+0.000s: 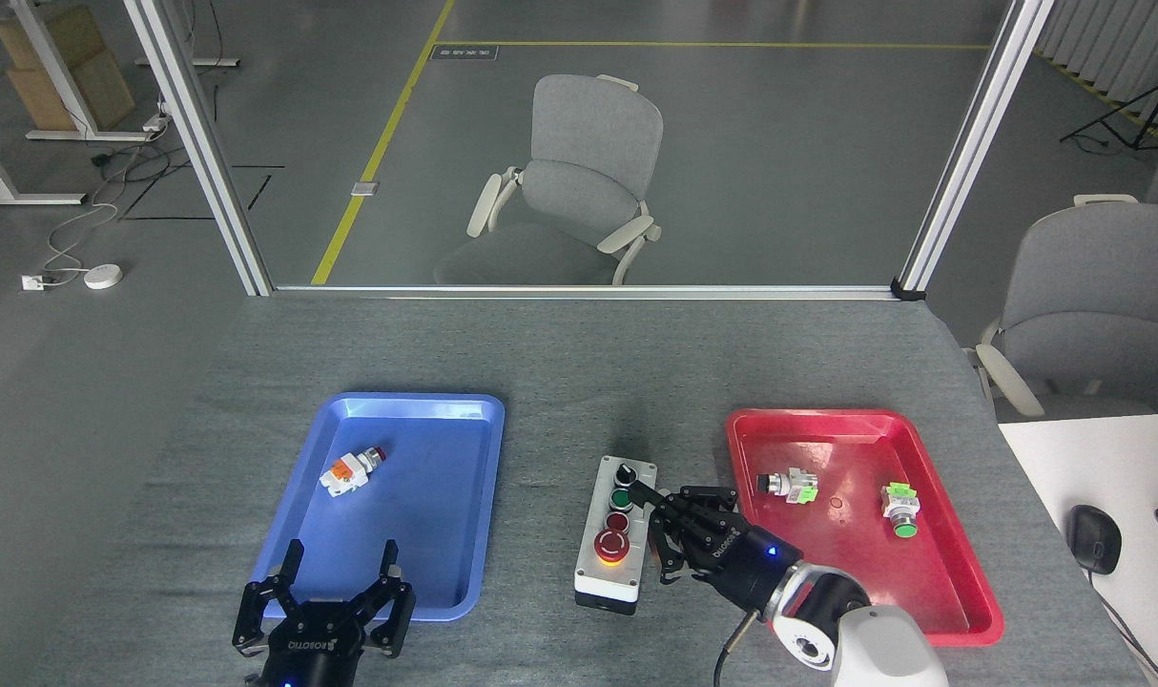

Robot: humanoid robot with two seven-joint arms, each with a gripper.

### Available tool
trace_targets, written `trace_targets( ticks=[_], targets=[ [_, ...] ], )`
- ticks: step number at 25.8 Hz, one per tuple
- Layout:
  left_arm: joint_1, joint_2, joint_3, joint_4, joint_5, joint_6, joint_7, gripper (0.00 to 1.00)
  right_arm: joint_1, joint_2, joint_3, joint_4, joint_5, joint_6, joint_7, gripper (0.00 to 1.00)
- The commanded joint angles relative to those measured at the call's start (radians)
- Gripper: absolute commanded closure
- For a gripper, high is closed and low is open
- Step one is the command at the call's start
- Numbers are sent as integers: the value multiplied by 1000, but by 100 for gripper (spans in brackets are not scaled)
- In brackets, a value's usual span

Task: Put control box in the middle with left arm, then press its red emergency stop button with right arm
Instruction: 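Move the right gripper over the box and press the red button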

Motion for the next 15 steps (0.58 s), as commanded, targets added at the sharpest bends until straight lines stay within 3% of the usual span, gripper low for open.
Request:
trace_targets(
  ticks=[1, 5, 15],
  targets=[
    [-10, 3, 49, 20, 0, -77, -3, 2, -2, 17, 14, 25, 7, -6, 23, 100],
    [-20, 6, 158, 55, 0, -209, -30, 2, 0, 18, 34, 48, 8, -4, 31, 100],
    [-33, 6, 174, 57, 0, -212, -35, 2, -2, 37, 52, 121, 11, -4, 29, 100]
  ],
)
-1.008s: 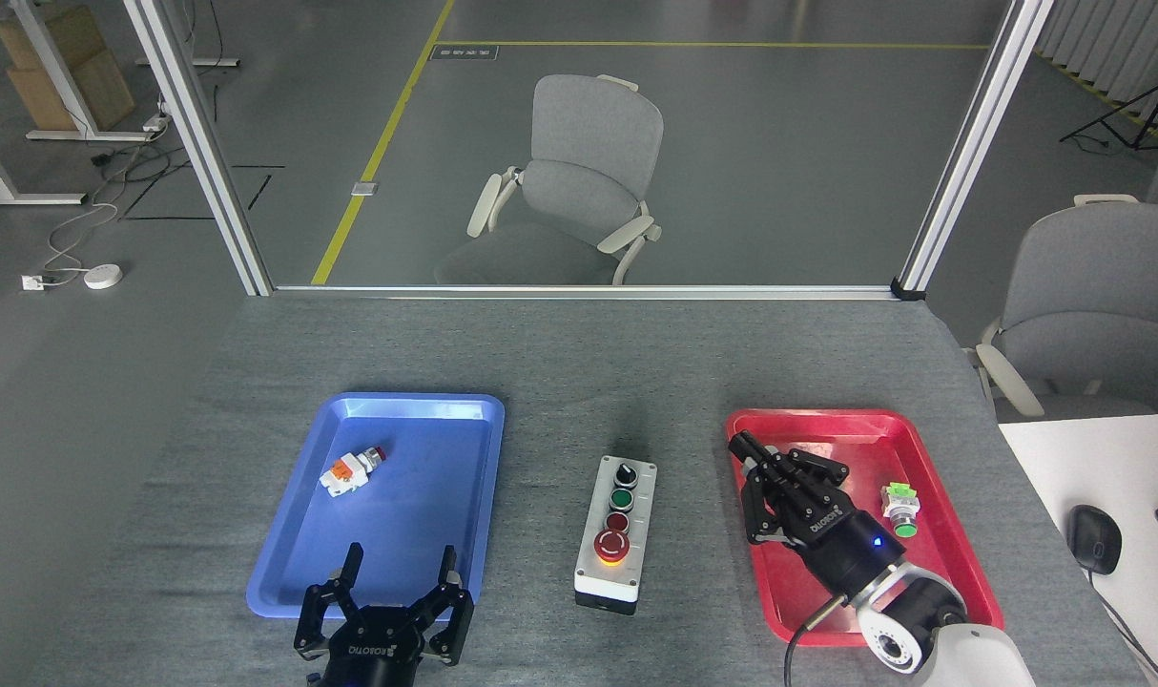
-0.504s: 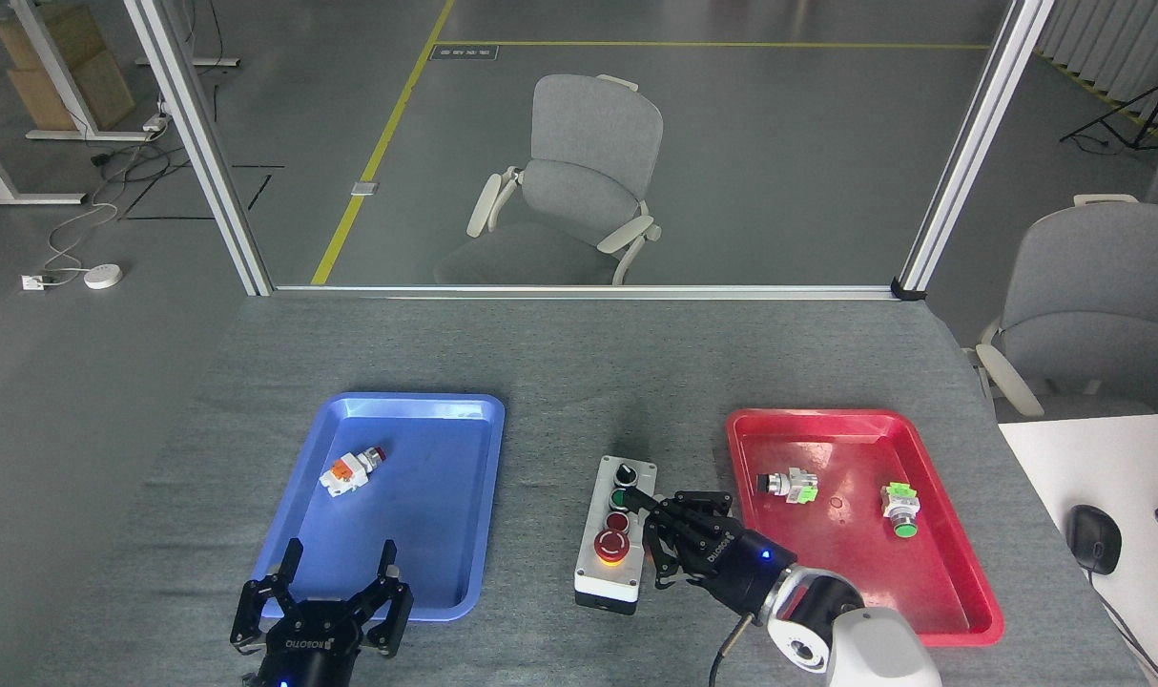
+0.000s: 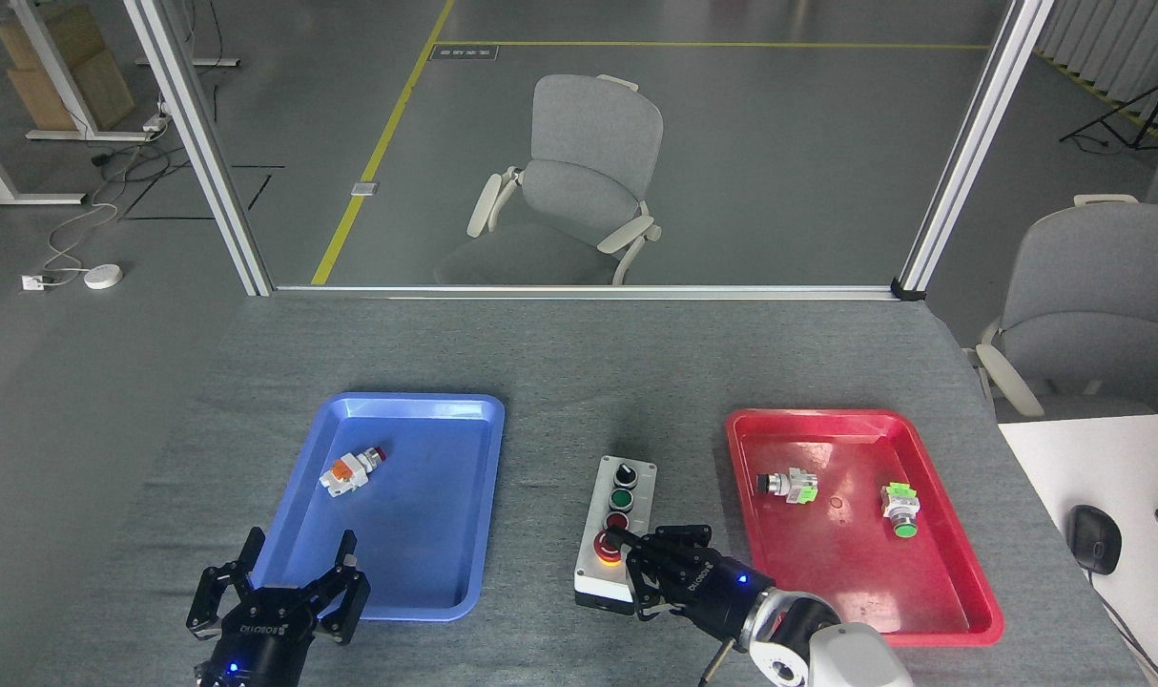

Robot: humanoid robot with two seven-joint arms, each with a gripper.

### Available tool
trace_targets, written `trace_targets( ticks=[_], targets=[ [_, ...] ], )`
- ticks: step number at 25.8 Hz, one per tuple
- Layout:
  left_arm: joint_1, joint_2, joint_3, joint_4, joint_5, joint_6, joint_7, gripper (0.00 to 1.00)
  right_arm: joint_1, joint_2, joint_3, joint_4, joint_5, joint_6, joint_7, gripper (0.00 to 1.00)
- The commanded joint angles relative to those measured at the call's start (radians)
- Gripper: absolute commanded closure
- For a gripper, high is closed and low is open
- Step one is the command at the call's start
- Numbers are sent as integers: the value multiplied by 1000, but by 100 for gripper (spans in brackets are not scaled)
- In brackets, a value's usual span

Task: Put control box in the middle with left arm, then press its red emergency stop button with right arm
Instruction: 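Move the right gripper over the box and press the red button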

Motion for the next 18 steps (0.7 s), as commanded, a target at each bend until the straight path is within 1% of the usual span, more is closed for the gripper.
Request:
trace_targets(
  ticks=[1, 7, 12, 14, 15, 16, 17, 18],
  targets=[
    [-1, -1, 2, 1, 0, -1, 0, 2, 1, 5, 3, 15, 10, 0, -1, 100],
    [-1, -6, 3, 1, 0, -2, 0, 2, 1, 16, 12, 42, 35, 0, -1, 100],
    [-4, -6, 3, 1, 0, -4, -1, 2, 1, 16, 18, 58, 35, 3, -1, 100],
    [-6, -8, 6, 1, 0, -5, -1, 2, -1, 17, 10, 56, 22, 9, -6, 100],
    [-9, -6, 8, 1, 0, -7, -1, 2, -2, 19, 4, 48, 15, 9, -10, 90],
    [-10, -6, 10, 1, 0, -8, -1, 2, -5, 20, 1, 41, 4, 11, -13, 69],
    [-12, -6, 11, 1, 0, -14, -3, 2, -12, 22, -3, 33, -25, 14, -18, 55],
    [-13, -5, 11, 1, 0, -22, -9, 2, -16, 23, -19, 22, -76, 15, -32, 33]
  ],
)
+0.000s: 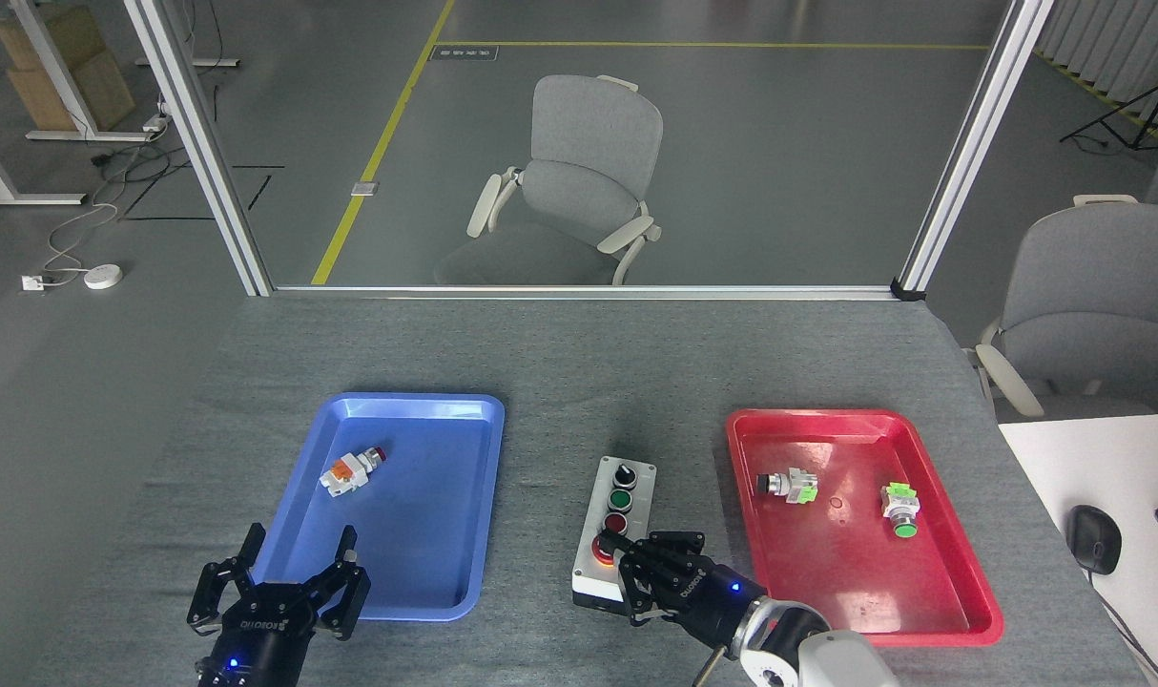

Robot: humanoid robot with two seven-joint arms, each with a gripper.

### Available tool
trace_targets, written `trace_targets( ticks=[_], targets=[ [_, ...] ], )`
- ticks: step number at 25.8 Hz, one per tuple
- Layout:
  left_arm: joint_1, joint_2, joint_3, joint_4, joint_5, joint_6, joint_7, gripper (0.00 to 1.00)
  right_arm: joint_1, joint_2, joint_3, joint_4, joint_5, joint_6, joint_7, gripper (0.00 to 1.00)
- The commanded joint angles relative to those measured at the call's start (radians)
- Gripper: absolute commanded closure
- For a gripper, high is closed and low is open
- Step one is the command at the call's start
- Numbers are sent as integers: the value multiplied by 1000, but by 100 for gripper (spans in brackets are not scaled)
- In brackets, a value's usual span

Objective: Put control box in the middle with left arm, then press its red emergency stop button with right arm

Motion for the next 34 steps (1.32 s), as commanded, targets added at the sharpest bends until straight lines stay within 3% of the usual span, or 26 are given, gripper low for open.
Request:
trace_targets(
  ticks=[1, 3, 5, 13, 15, 18, 21, 24, 26, 29, 34],
  targets=[
    [-9, 5, 5, 0, 0, -22, -16, 2, -13, 3, -47, -32, -142, 11, -7, 0],
    [-15, 5, 12, 2, 0, -40, -35, 2, -15, 0, -90, -49, -279, 12, -18, 1],
    [-15, 5, 20, 5, 0, -48, -38, 2, -16, -9, -123, -63, -348, 11, -18, 1],
    [-15, -2, 23, 5, 2, -48, -41, 1, -18, -72, -317, -95, -322, 43, -21, 1],
    [-15, -5, 23, 5, 2, -48, -41, 1, -11, -73, -362, -116, -285, 101, -21, 1],
    [-15, -9, 21, 6, 2, -46, -42, 1, 21, -81, -426, -161, -130, 178, -31, 1],
    [-16, -11, 21, 9, 3, -43, -44, 1, 120, -69, -485, -225, 22, 290, -116, 1],
    [-24, -9, 20, 14, 3, -43, -44, 1, 225, -33, -491, -314, 115, 419, -246, 1],
    [-24, -9, 20, 14, 3, -43, -44, 1, 291, 8, -494, -374, 140, 466, -315, 1],
    [-24, -9, 20, 14, 3, -43, -44, 1, 320, 20, -495, -402, 140, 469, -327, 1],
    [-24, -11, 17, 12, 5, -46, -44, 1, 315, 19, -508, -405, 132, 446, -165, 1]
  ],
)
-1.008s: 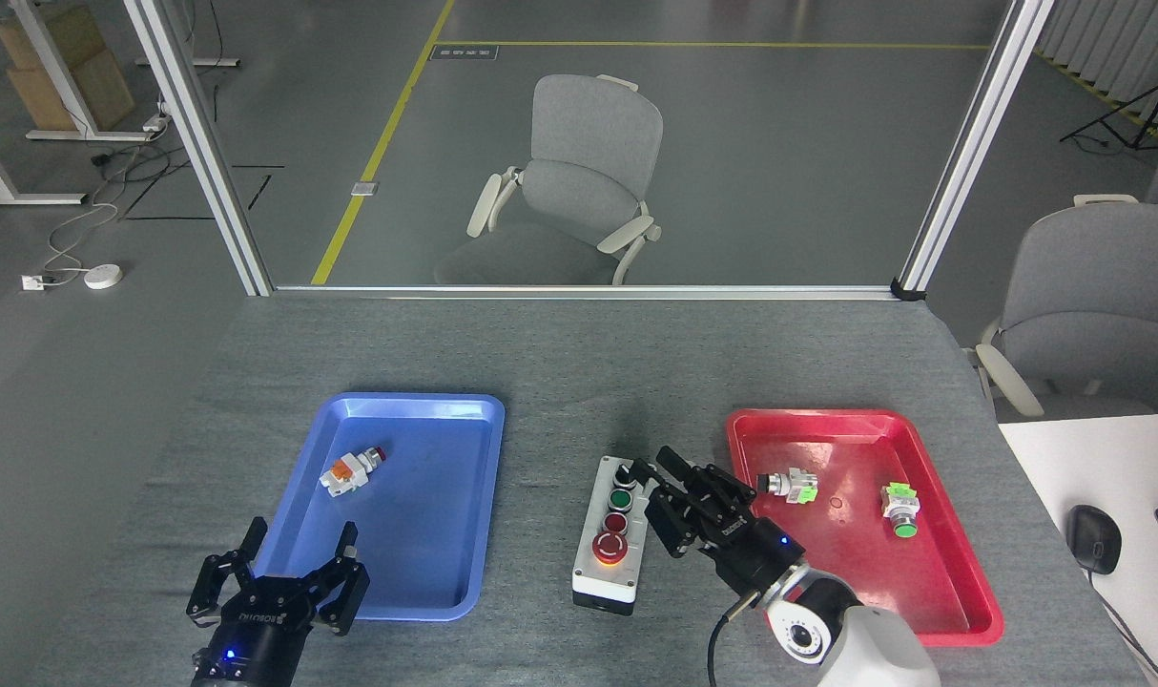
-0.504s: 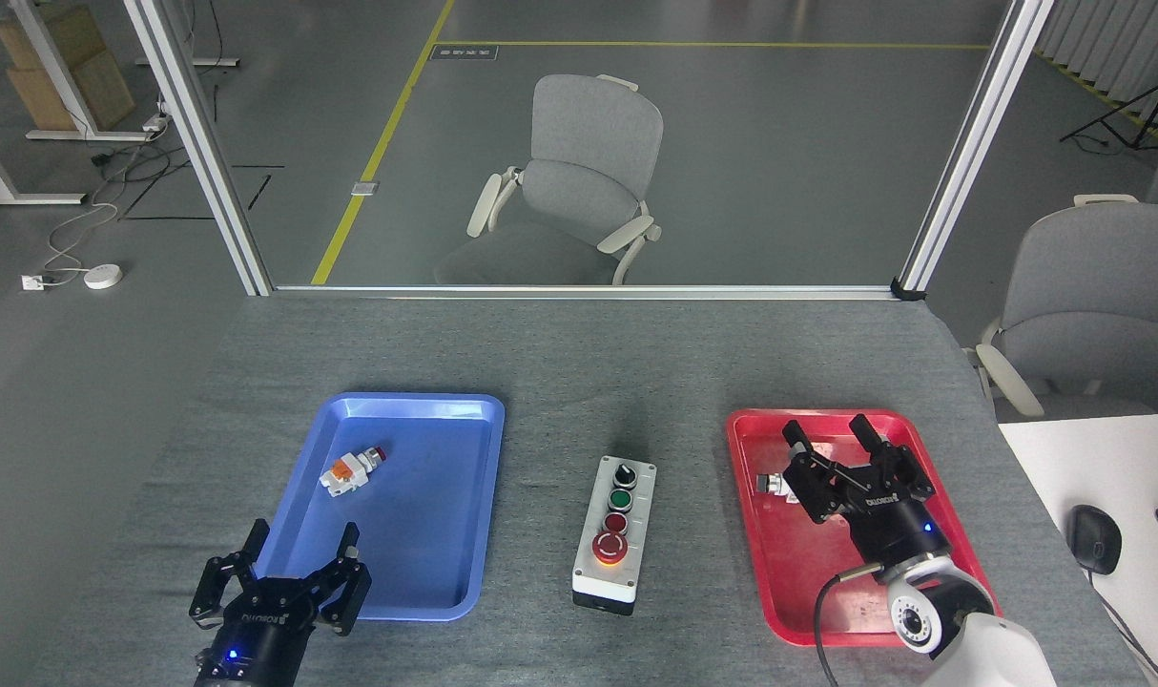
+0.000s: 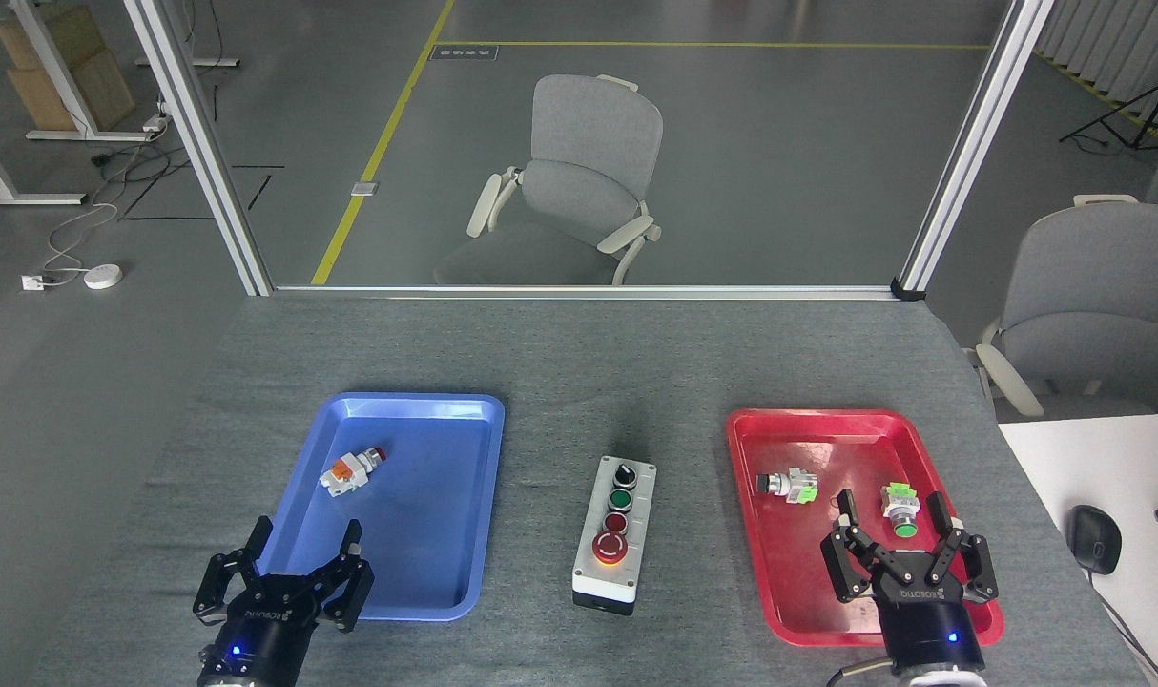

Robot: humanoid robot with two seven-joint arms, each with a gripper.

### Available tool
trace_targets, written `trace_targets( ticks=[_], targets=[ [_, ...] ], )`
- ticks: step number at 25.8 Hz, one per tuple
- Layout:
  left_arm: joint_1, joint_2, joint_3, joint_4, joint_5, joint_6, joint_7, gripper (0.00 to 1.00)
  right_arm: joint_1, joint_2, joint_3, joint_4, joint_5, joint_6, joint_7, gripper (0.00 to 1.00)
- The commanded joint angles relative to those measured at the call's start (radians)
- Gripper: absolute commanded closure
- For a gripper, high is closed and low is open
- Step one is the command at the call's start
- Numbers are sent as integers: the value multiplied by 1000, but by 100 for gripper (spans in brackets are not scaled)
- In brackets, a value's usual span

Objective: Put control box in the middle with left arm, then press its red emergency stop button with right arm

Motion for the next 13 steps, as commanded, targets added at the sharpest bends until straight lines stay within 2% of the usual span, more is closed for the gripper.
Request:
trace_targets(
  ticks=[1, 3, 13],
  targets=[
    [0, 1, -1, -6, 2, -5, 1, 1, 3, 3, -6, -7, -3, -15, 149, 1],
    [0, 5, -2, -17, 4, -6, 5, 1, 0, 3, -6, -7, -9, -10, 204, 1],
    [5, -15, -4, -64, 15, -11, -7, 2, -12, -3, -26, 4, -3, -20, 195, 1]
  ],
)
